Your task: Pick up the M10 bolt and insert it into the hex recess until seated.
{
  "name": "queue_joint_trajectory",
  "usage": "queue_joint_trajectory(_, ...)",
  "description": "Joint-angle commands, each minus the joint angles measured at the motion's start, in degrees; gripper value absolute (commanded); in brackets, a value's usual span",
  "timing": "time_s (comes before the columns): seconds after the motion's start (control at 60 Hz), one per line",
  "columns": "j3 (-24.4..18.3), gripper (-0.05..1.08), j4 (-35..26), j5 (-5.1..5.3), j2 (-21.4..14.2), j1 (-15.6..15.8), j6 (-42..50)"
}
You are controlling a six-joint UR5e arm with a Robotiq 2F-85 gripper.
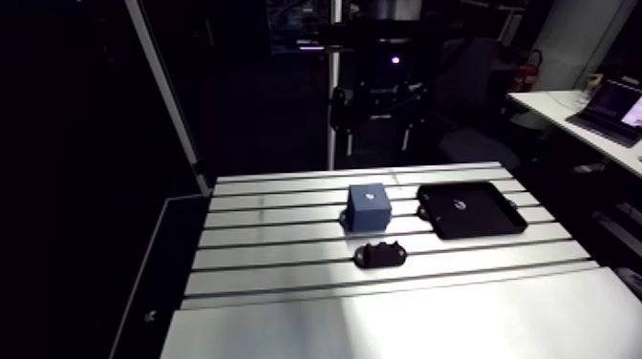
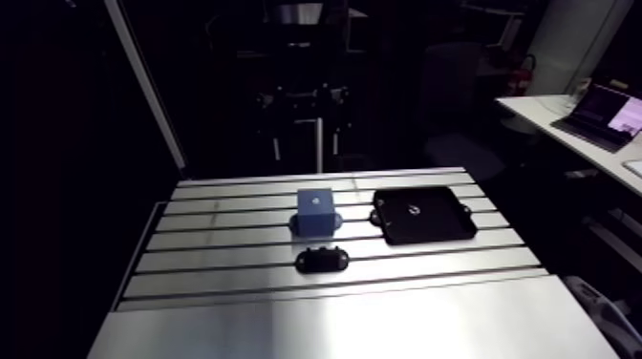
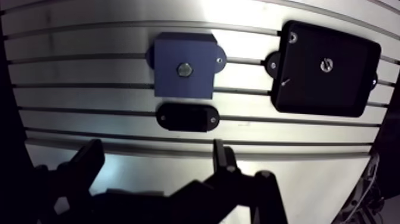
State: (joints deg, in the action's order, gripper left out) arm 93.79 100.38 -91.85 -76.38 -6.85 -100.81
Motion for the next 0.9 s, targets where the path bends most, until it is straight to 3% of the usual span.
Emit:
queue_joint_trajectory(0.017,-5.0,0.01,-7.7,0.22,-4.2,0.6,0.8)
queue_joint_trajectory(0.4,-4.6,0.01,-7.7,0.31,-10.8,0.7,0.2)
queue_joint_trajectory(0.9,-6.3,0.01,-11.0,0.3,-11.7,0.7,-0.2)
